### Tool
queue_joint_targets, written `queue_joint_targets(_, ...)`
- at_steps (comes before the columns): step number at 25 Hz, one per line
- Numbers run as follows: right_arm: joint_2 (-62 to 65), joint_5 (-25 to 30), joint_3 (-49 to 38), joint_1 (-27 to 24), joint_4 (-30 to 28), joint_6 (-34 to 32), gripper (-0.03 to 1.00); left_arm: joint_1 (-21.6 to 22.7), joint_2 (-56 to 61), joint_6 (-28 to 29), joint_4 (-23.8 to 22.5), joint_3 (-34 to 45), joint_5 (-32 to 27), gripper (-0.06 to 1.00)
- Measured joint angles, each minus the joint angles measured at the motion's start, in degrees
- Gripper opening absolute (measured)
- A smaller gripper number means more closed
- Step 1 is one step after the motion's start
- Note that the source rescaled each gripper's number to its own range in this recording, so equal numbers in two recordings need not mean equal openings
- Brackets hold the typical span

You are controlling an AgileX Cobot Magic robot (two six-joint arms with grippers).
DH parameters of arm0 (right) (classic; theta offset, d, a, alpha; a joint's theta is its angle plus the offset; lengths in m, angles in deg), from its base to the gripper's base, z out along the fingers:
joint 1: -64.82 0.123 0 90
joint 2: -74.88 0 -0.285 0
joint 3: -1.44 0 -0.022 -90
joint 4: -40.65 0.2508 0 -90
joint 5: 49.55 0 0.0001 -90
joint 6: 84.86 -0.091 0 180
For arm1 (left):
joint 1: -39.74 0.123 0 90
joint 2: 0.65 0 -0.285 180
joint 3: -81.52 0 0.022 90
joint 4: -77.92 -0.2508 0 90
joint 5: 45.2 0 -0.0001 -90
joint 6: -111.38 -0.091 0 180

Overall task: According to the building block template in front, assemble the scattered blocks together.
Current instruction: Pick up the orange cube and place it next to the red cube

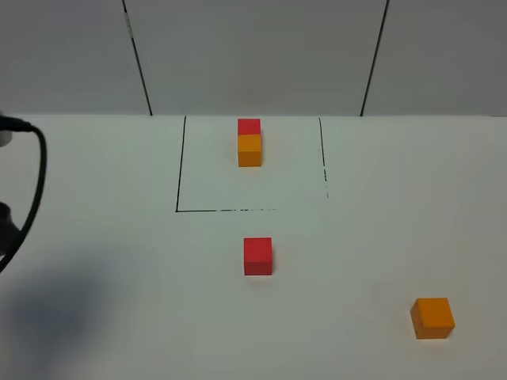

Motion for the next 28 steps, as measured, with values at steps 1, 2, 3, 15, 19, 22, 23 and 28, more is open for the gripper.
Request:
queue_joint_targets(1, 0.0, 0.0, 0.0, 0.0, -0.3, 0.0, 0.81, 0.0, 3.3, 1.5, -0.4, 1.8, 0.3, 0.82)
queue_joint_targets(2, 0.0, 0.0, 0.0, 0.0, 0.0, 0.0, 0.81, 0.0, 6.7, 2.7, -1.5, 3.3, 0.4, 0.82)
queue_joint_targets(3, 0.0, 0.0, 0.0, 0.0, -0.3, 0.0, 0.81, 0.0, 9.5, 4.3, -2.9, 4.9, 0.3, 0.82)
queue_joint_targets(15, 0.0, 0.0, 0.0, 0.0, -0.3, 0.0, 0.81, 0.1, 39.8, 15.2, -10.4, 13.5, -13.2, 0.81)
queue_joint_targets(19, 0.0, 0.0, 0.0, 0.0, -0.3, 0.0, 0.81, 0.1, 46.1, 16.3, -8.6, 16.5, -14.5, 0.81)
queue_joint_targets(22, 0.0, 0.0, 0.0, 0.0, -0.3, 0.0, 0.81, 0.1, 50.3, 15.0, -6.7, 18.5, -14.8, 0.81)
queue_joint_targets(23, 0.0, 0.0, 0.0, 0.0, 0.0, 0.0, 0.81, 0.1, 51.7, 14.5, -6.1, 19.3, -14.8, 0.81)
queue_joint_targets(28, 0.0, 0.0, 0.0, 0.0, -0.3, 0.0, 0.81, 0.1, 57.7, 13.4, -3.7, 22.7, -13.4, 0.79)
